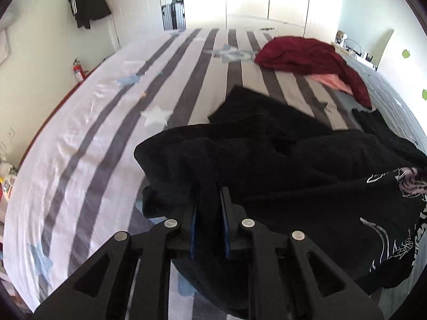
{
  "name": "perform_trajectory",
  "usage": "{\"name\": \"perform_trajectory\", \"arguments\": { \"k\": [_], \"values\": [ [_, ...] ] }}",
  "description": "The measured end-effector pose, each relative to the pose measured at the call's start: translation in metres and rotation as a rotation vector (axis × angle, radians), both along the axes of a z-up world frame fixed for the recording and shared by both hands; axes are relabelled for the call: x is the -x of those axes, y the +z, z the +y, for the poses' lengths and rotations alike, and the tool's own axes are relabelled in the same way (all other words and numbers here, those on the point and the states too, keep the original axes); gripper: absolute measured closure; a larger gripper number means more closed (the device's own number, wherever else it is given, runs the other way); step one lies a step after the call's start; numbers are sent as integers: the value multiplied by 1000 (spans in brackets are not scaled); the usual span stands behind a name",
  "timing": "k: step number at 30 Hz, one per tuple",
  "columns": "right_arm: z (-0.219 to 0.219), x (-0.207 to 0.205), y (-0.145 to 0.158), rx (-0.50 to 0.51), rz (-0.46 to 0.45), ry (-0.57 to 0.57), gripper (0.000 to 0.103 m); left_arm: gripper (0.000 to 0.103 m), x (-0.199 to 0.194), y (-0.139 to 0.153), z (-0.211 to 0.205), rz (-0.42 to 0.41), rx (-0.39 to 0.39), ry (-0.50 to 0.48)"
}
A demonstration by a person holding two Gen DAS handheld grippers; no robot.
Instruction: Fold clothes
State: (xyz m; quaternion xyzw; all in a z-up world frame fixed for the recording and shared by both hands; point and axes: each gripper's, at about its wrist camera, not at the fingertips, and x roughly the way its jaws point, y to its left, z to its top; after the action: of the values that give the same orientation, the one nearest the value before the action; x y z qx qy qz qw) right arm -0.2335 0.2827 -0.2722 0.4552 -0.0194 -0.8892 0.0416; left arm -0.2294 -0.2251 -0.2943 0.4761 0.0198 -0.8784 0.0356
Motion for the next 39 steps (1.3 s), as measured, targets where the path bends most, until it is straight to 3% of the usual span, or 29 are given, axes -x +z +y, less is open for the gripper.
{"name": "perform_trajectory", "arguments": {
  "k": [5,7,9,11,12,13,14,15,16,21,26,27,28,29,30,31,32,35,39],
  "values": [
    [4,-36,-50,60,-88,-28,93,90,-25,-22,7,-11,15,11],
    [1,-46,-54,46,-91,-5,92,88,-32,-19,7,-7,27,4],
    [-2,-56,-57,32,-92,16,88,87,-35,-5,9,51,49,2],
    [2,-59,-45,30,-50,5,72,82,-37,13,19,128,75,-12],
    [3,-61,-40,29,-30,0,66,73,-37,22,25,171,75,-24],
    [5,-62,-33,28,-7,-6,54,56,-38,30,33,199,55,-46],
    [10,-62,-24,33,27,-17,44,48,-36,35,42,217,30,-70],
    [14,-58,-14,36,54,-28,40,37,-32,37,53,227,11,-90],
    [18,-52,-7,39,71,-37,35,32,-27,39,64,235,-8,-109],
    [28,11,-10,2,45,-90,33,32,20,10,126,171,-30,-206],
    [28,62,-42,-7,-59,-151,33,32,66,-40,158,100,1,-205],
    [29,69,-50,3,-75,-155,33,33,68,-46,159,82,-8,-202],
    [33,74,-58,16,-87,-156,33,47,72,-50,159,69,-19,-205],
    [32,78,-63,31,-95,-142,40,64,75,-54,159,56,-28,-209],
    [32,81,-68,47,-103,-128,52,96,79,-58,159,44,-38,-213],
    [32,84,-73,63,-110,-113,78,100,82,-62,159,31,-48,-217],
    [29,82,-72,76,-99,-88,89,100,80,-60,160,45,-44,-228],
    [18,64,-52,67,-3,-38,92,101,57,-40,157,116,-24,-274],
    [6,10,-3,93,144,21,92,101,8,-6,126,148,-85,-289]
  ]
}}
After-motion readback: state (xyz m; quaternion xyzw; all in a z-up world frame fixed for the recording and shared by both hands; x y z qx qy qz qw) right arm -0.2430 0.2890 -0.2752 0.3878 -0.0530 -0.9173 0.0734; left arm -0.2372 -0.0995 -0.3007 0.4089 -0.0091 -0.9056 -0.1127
